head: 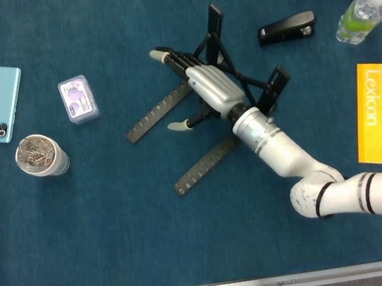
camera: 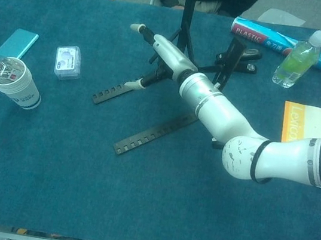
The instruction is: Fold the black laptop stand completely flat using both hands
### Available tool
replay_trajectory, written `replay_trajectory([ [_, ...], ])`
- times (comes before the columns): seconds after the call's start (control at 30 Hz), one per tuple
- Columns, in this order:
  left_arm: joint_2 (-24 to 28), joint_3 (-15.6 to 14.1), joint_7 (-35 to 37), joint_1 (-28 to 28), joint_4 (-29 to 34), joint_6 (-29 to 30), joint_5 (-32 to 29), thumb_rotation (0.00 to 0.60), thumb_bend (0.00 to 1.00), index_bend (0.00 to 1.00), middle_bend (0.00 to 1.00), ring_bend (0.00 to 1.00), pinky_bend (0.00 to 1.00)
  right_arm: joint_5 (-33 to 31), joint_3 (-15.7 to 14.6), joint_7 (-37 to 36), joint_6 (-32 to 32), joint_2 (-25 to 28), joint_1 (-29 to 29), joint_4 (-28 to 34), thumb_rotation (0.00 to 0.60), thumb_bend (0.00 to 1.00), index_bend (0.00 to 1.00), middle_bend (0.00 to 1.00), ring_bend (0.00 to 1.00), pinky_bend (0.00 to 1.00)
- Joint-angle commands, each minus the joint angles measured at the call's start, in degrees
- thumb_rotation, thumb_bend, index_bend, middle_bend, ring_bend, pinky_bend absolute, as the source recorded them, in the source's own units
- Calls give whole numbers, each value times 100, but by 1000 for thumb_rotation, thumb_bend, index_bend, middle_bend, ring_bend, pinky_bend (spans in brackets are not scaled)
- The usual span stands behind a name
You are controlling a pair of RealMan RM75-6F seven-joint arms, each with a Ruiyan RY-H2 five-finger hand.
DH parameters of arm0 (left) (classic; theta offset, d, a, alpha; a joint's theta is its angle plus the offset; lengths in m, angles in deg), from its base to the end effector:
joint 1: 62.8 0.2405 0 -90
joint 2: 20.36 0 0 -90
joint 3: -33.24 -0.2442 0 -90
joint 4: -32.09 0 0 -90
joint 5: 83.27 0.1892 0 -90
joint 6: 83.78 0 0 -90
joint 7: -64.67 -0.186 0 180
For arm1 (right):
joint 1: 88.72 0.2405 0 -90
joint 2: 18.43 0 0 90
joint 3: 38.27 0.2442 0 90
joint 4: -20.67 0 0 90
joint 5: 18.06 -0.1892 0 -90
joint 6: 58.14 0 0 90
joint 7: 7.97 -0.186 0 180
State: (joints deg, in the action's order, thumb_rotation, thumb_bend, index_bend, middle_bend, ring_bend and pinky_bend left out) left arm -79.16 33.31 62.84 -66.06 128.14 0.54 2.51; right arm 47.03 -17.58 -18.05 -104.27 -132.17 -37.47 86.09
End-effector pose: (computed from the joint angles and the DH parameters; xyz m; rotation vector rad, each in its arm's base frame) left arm -0.2983 0.2021 0.1851 -1.4172 -0.9201 -0.7991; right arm -0.0314 -0.3709 -0.1200 1.7265 -1.6148 1.3381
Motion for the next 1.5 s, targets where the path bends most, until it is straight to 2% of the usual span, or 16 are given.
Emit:
replay_trajectory([
  [0.03,-15,-4,19,0,-23,-3,11,600,247,0,0,0,0,-88,-49,68,15,2,-51,-45,600,17,0,3,0,0],
  [0.4,-93,8,141,-14,-178,-9,48,600,247,0,0,0,0,-552,-67,358,42,18,-233,-102,600,17,0,3,0,0],
  [0.57,-127,10,182,-9,-246,-9,40,600,247,0,0,0,0,-530,-52,402,-47,47,-272,-29,600,17,0,3,0,0],
  [0.73,-131,8,192,-4,-258,-9,37,600,247,0,0,0,0,-398,-132,327,45,178,-304,296,600,18,0,3,0,0],
  [0.9,-113,18,195,30,-259,38,11,600,247,0,0,0,0,202,-408,-23,175,684,-434,1156,600,18,0,3,0,0],
  [1.17,-140,34,106,7,-237,-77,-112,600,247,0,0,0,0,1388,-824,-391,-377,1840,-835,2737,600,18,0,3,0,0],
  [1.5,-251,76,-51,-114,-247,-411,-377,600,247,0,0,0,0,2057,-1142,-391,-1079,3294,-1338,4157,600,17,0,3,0,0],
])
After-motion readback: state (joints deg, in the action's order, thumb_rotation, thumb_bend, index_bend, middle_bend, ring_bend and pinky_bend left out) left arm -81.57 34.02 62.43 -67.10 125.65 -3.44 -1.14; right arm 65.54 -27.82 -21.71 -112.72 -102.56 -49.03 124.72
